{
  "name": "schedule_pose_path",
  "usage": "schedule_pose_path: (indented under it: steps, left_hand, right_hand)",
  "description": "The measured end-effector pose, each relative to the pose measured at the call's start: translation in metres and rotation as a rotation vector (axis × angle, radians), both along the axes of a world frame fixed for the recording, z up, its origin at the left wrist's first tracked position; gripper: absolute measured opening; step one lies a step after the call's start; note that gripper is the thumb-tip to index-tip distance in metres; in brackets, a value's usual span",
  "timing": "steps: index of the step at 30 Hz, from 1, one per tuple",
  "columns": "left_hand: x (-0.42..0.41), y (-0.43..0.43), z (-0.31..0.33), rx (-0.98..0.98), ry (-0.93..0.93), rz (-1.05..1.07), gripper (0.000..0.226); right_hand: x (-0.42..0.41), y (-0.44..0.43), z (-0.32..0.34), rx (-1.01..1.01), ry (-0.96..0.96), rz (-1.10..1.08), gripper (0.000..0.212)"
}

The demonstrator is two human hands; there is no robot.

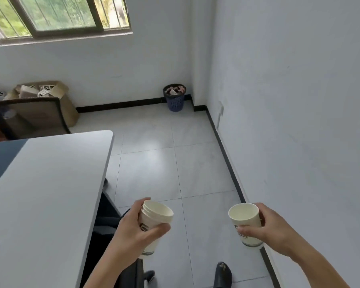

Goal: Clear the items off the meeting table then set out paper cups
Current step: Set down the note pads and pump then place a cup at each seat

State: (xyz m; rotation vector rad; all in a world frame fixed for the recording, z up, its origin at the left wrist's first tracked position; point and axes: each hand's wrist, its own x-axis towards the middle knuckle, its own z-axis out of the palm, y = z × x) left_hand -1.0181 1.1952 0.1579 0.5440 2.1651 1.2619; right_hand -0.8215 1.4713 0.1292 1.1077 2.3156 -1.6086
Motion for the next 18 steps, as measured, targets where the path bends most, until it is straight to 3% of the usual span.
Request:
schedule_pose_path:
  steps: [8,18]
  left_hand:
    - [-0.077,0.064,0.0,-0.042,-0.048,0.143,0.076]
    - [-0.252,0.073,-0.016,-0.015,-0.068,0.423,0.076]
  right_hand:
    - [-0.16,0.107,0.021,0.062,0.029,0.247,0.061]
    - [-0.382,0.139,0.027,0.088,-0.03,0.511,0.056]
